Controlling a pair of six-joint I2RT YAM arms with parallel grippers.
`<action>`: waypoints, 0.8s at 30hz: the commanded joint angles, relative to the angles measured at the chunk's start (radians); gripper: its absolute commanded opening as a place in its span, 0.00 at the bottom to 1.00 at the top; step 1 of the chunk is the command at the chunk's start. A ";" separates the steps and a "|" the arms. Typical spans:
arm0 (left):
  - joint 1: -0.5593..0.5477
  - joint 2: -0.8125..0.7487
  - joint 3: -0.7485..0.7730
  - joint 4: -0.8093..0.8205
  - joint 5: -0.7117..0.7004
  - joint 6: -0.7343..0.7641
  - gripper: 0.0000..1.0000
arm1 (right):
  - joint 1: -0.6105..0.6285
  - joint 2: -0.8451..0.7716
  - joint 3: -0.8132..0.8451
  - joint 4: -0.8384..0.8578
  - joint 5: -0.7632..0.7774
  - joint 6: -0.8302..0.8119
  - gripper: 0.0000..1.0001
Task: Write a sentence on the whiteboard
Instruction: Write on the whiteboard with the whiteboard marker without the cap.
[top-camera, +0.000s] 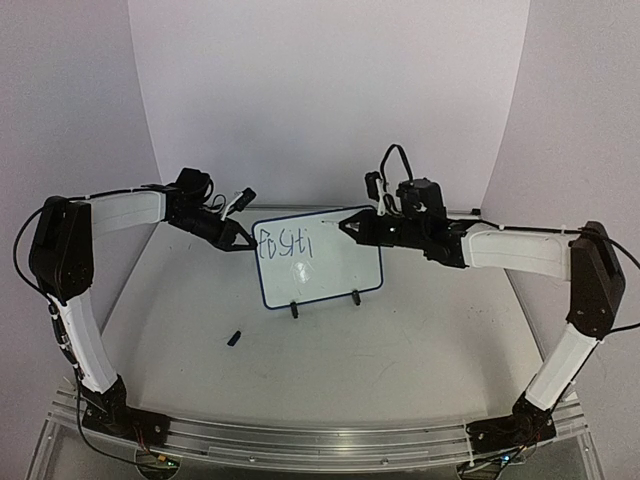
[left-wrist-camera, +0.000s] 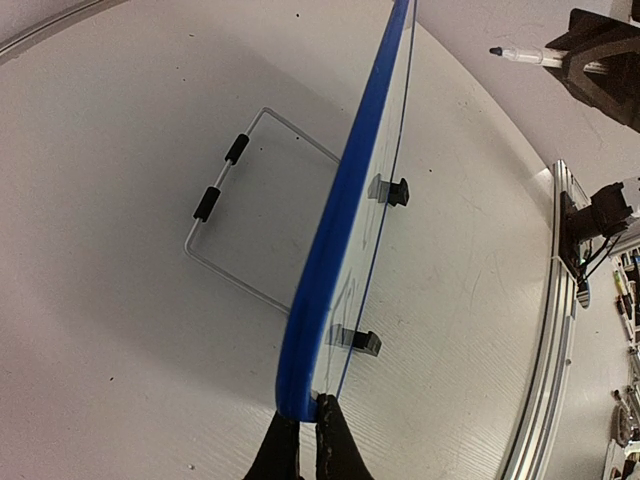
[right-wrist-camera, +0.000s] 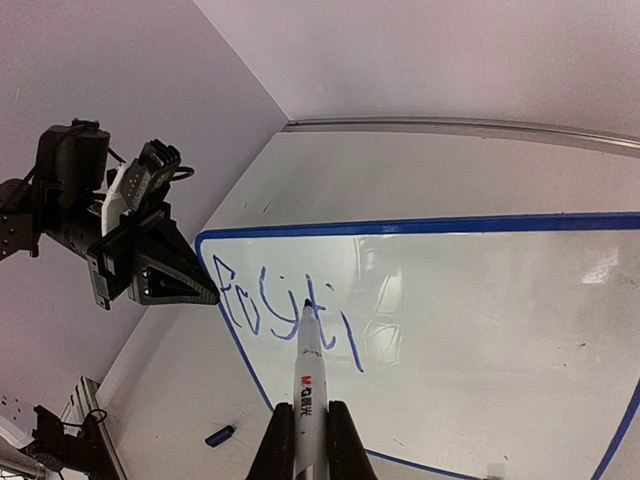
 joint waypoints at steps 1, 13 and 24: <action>-0.004 -0.028 0.022 0.006 -0.037 0.043 0.00 | -0.022 -0.018 -0.029 0.006 -0.070 -0.018 0.00; -0.005 -0.026 0.022 0.006 -0.037 0.042 0.00 | -0.008 0.068 0.030 0.018 -0.087 -0.035 0.00; -0.006 -0.021 0.022 0.005 -0.038 0.042 0.00 | 0.008 0.111 0.070 0.019 -0.044 -0.041 0.00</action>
